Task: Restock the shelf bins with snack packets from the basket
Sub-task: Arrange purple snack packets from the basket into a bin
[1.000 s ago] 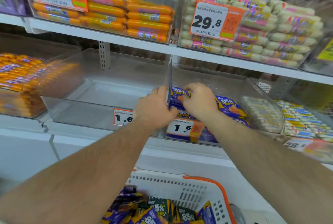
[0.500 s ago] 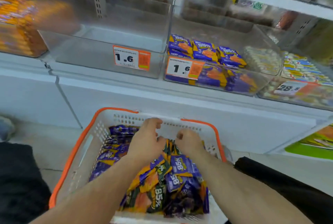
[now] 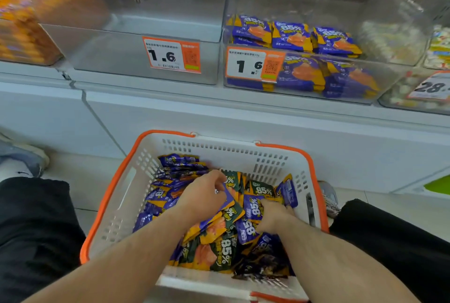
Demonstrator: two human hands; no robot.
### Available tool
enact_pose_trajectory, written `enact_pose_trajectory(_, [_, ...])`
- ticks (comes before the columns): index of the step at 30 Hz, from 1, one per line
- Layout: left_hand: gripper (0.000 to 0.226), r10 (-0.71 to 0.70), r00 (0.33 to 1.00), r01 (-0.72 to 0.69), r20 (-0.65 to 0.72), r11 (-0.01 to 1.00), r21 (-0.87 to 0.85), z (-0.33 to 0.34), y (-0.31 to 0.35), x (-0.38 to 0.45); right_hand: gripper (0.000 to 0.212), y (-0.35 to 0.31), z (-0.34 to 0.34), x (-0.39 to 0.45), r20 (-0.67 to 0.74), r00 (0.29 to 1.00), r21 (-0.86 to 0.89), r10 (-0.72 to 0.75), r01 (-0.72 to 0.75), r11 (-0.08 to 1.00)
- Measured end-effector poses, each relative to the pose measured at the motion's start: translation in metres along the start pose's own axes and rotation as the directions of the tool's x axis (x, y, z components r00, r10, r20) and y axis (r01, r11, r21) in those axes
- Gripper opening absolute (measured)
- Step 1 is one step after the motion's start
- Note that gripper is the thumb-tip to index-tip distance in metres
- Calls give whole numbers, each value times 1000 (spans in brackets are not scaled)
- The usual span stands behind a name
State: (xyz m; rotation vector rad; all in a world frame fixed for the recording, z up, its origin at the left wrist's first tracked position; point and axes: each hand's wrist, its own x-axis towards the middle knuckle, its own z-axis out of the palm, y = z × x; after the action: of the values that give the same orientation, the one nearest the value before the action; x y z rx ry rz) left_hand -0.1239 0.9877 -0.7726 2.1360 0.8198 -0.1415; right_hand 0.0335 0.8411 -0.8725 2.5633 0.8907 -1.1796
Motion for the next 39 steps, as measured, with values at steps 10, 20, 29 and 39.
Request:
enact_pose_trajectory(10, [24,-15,998,12,65,999,46,2,1,-9,41,-14,8,-12,-46,997,-196,-61,51,979])
enact_pose_trajectory(20, [22,9,997,-6,79,999,-33,-1,4,-15,23,-29,-45,-51,-516,806,596,290,95,797])
enact_pose_trajectory(29, [30,-74,994,28,-82,890,-455,-23,16,-16,22,-79,-100,-70,-301,943,824,142,182,536])
enact_pose_trajectory(39, [21,-60,968,-162,-245,596,-786,-65,54,-19,62,-94,-137,-141,-665,742,439,-84,480,759])
